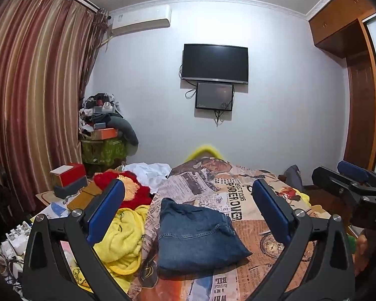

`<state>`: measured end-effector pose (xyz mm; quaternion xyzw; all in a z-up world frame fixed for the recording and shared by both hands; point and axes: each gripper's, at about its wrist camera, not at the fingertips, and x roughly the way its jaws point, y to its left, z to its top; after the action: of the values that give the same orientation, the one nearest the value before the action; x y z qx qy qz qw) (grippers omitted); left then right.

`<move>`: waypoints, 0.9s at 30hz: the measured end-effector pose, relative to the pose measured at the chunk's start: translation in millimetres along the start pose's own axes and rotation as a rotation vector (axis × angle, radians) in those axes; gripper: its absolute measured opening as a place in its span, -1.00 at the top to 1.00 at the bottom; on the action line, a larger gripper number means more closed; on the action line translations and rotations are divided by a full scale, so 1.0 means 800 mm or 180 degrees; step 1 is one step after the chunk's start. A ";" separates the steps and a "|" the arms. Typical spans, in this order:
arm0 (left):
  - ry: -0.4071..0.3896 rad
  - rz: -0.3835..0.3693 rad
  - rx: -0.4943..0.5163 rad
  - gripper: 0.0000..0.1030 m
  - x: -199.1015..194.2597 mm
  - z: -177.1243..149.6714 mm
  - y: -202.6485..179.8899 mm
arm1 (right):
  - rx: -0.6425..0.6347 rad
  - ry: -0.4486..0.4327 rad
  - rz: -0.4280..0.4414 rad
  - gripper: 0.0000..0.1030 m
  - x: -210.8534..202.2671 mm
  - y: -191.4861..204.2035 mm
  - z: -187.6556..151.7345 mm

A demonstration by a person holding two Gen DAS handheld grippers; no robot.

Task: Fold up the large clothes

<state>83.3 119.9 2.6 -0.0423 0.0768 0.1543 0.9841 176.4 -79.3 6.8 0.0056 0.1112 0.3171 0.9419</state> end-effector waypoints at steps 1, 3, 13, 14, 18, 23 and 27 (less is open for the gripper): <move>0.0001 -0.0006 -0.0001 -0.99 0.000 0.000 0.000 | 0.0001 -0.0001 0.0001 -1.00 0.000 0.000 0.000; 0.0004 -0.0014 0.0001 -0.99 0.000 0.000 -0.001 | 0.0005 0.0002 0.0012 -1.00 0.000 0.000 0.000; 0.0020 -0.0052 0.0001 -0.99 -0.003 0.001 -0.005 | 0.0013 -0.0018 0.0031 -1.00 -0.002 0.002 -0.004; 0.0031 -0.0065 -0.0004 -0.99 -0.003 0.000 -0.005 | 0.0019 -0.0018 0.0033 -1.00 -0.002 0.002 -0.004; 0.0061 -0.0079 -0.0014 -0.99 0.000 0.001 -0.006 | 0.0030 -0.0017 0.0036 -1.00 -0.002 0.001 -0.004; 0.0075 -0.0110 0.0003 -0.99 0.000 0.001 -0.009 | 0.0050 -0.0031 0.0005 -1.00 -0.002 -0.001 -0.005; 0.0065 -0.0113 0.0013 -0.99 -0.001 0.000 -0.011 | 0.0069 -0.0034 -0.0016 -1.00 -0.001 -0.002 -0.006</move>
<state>85.2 111.2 3.3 -0.0432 0.0863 0.1362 0.9860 175.4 -81.5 2.2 0.0171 0.1095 0.3135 0.9431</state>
